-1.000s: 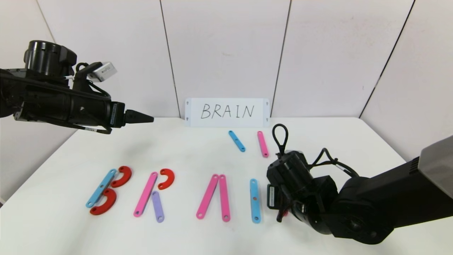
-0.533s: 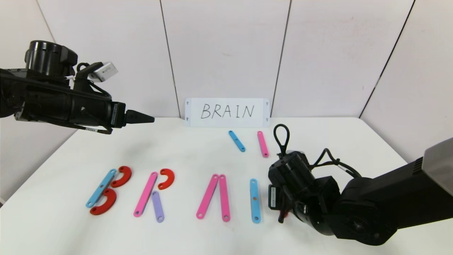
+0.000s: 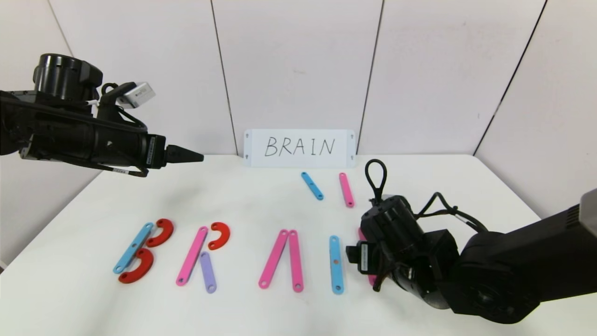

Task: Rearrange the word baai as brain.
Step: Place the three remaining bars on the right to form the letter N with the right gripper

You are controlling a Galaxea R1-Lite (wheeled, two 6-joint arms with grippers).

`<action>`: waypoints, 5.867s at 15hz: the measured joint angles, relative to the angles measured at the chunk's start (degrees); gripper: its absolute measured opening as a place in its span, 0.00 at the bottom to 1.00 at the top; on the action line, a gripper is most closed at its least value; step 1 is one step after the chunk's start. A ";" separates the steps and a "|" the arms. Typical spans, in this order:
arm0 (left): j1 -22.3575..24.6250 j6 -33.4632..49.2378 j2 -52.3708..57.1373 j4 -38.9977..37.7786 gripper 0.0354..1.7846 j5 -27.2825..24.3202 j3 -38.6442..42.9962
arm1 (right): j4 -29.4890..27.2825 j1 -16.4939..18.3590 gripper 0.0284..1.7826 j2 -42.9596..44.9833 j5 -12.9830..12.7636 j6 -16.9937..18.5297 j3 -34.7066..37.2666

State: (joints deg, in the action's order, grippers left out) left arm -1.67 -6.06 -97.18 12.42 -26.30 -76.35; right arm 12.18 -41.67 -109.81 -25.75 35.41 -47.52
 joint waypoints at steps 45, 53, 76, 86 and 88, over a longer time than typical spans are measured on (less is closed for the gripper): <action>-0.34 -0.06 -0.04 -0.02 0.98 -0.11 -0.02 | -12.45 11.90 0.97 -35.45 28.00 -39.84 -64.55; -0.41 -0.06 0.09 -0.02 0.98 -0.09 0.15 | -12.56 11.90 0.84 -36.27 28.06 -38.19 -64.55; -0.61 -0.05 0.33 -0.07 0.98 -0.09 0.13 | -13.60 12.53 0.14 -25.60 31.50 -37.73 -56.78; -0.54 0.02 1.23 0.00 0.98 -0.20 0.30 | -11.67 22.76 0.14 0.37 45.62 -46.07 -20.83; -0.48 0.00 1.38 0.00 0.98 -0.18 0.33 | -8.87 24.92 0.14 2.89 46.85 -47.48 -14.99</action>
State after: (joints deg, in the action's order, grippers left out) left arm -2.15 -6.06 -95.81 12.42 -26.48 -76.02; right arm 3.30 -16.75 -106.92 21.10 -12.07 -62.51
